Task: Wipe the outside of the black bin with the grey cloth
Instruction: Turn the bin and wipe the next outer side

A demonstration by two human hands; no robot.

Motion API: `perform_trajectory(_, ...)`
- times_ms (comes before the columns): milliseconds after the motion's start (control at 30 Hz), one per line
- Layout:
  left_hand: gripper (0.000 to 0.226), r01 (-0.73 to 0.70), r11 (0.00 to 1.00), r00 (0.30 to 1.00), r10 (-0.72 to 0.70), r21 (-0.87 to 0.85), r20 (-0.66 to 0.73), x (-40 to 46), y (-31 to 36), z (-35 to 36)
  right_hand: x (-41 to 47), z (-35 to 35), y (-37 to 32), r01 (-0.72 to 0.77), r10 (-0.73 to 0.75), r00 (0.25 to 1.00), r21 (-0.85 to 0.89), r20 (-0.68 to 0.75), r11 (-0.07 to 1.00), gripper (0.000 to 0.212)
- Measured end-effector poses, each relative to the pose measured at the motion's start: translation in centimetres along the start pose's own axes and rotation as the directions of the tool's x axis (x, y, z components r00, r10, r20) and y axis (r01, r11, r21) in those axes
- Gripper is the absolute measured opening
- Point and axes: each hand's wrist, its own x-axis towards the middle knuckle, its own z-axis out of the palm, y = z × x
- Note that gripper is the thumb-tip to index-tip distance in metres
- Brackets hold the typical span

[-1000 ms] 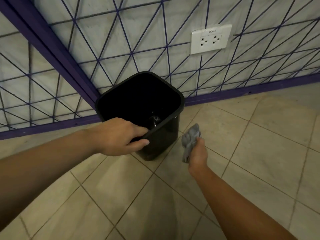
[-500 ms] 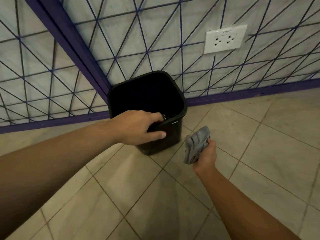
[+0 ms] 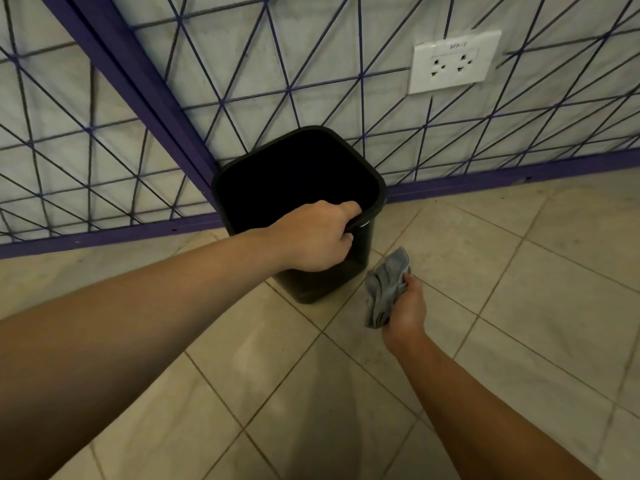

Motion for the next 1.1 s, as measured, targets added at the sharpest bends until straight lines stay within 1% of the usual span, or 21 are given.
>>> perform_trajectory(67, 0.032, -0.006, 1.0, 0.996, 0.005, 0.004, 0.088, -0.4, -0.3, -0.7, 0.1, 0.3, -0.4, -0.003, 0.004, 1.0, -0.012, 0.009, 1.0, 0.038)
perform_trajectory(167, 0.022, -0.021, 1.0, 0.967, 0.019, 0.006, 0.253, -1.9, -0.9, -1.7, 0.4, 0.6, -0.8, 0.004, -0.004, 1.0, -0.041, 0.005, 0.999, 0.049)
perform_trajectory(267, 0.019, -0.016, 0.99, 0.915, -0.041, 0.137, 0.402, -3.0, -1.5, -2.5, 0.2, 0.7, -0.7, 0.034, -0.032, 0.999, -0.054, 0.032, 0.998, 0.049)
perform_trajectory(333, 0.027, 0.015, 0.978, 0.887, -0.109, 0.209, 0.448, -3.4, -2.0, -2.7, 0.2, 0.6, -0.3, 0.037, -0.034, 0.999, -0.09, 0.036, 0.995, 0.049)
perform_trajectory(367, 0.036, 0.037, 0.982, 0.895, -0.116, 0.187, 0.43, -3.5, -2.0, -2.5, 0.1, 0.5, -0.1, 0.035, -0.031, 0.999, -0.107, 0.038, 0.994, 0.05)
perform_trajectory(433, 0.052, 0.042, 0.997, 0.956, -0.06, 0.069, 0.286, -3.4, -1.6, -1.2, 0.0, 0.4, 0.4, 0.029, -0.024, 0.999, -0.151, 0.031, 0.988, 0.05)
perform_trajectory(467, 0.052, 0.017, 0.999, 0.979, -0.024, 0.035, 0.205, -3.3, -1.1, -0.3, -0.2, 0.3, 0.7, 0.027, -0.024, 0.999, -0.168, 0.024, 0.985, 0.051)
perform_trajectory(533, 0.041, -0.018, 0.999, 0.993, 0.015, 0.031, 0.113, -3.0, -0.5, 1.3, -0.6, 0.3, 1.1, 0.025, -0.024, 1.0, -0.198, 0.007, 0.98, 0.054)
perform_trajectory(600, 0.029, -0.011, 1.0, 0.996, 0.01, 0.01, 0.092, -3.1, -0.7, 1.8, -0.7, 0.3, 1.5, 0.027, -0.022, 0.999, -0.229, 0.026, 0.973, 0.054)
perform_trajectory(633, 0.027, -0.008, 1.0, 0.994, 0.008, 0.003, 0.106, -3.4, -1.0, 1.7, -1.0, 0.3, 1.7, 0.036, -0.023, 0.998, -0.238, 0.055, 0.971, 0.052)
perform_trajectory(700, 0.026, -0.028, 0.999, 0.988, 0.024, 0.028, 0.149, -3.9, -1.5, 1.2, -1.8, 0.3, 2.3, 0.082, -0.047, 0.99, -0.271, 0.134, 0.959, 0.041)
perform_trajectory(733, 0.028, -0.037, 0.998, 0.987, 0.029, 0.052, 0.161, -4.2, -1.8, 1.0, -2.0, 0.2, 2.8, 0.096, -0.051, 0.985, -0.277, 0.164, 0.956, 0.034)
perform_trajectory(767, 0.032, -0.04, 0.997, 0.986, 0.028, 0.073, 0.163, -4.4, -1.9, 1.0, -2.5, 0.4, 3.4, 0.118, -0.06, 0.978, -0.293, 0.201, 0.949, 0.032)
perform_trajectory(833, 0.043, -0.04, 0.994, 0.989, 0.025, 0.102, 0.148, -4.3, -2.0, 1.0, -3.6, 1.7, 4.6, 0.146, -0.057, 0.961, -0.322, 0.272, 0.936, 0.034)
perform_trajectory(867, 0.044, -0.051, 0.992, 0.99, 0.034, 0.116, 0.138, -4.1, -2.1, 1.1, -4.2, 2.8, 5.0, 0.179, -0.074, 0.951, -0.341, 0.299, 0.923, 0.039)
perform_trajectory(967, 0.039, -0.101, 0.985, 0.989, 0.084, 0.141, 0.122, -3.6, -2.4, 1.4, -3.3, 5.2, 7.0, 0.357, -0.22, 0.896, -0.332, 0.385, 0.873, 0.085)
perform_trajectory(1000, 0.037, -0.117, 0.984, 0.988, 0.102, 0.133, 0.113, -3.6, -2.4, 1.5, -1.8, 5.5, 7.8, 0.398, -0.263, 0.886, -0.335, 0.382, 0.854, 0.097)
perform_trajectory(1067, 0.033, -0.142, 0.984, 0.986, 0.132, 0.107, 0.098, -3.5, -2.6, 1.7, 0.7, 6.0, 8.0, 0.325, -0.213, 0.914, -0.312, 0.344, 0.893, 0.114)
perform_trajectory(1100, 0.031, -0.154, 0.983, 0.985, 0.146, 0.099, 0.088, -3.5, -2.6, 1.7, 0.5, 6.4, 7.1, 0.286, -0.193, 0.931, -0.287, 0.31, 0.915, 0.116)
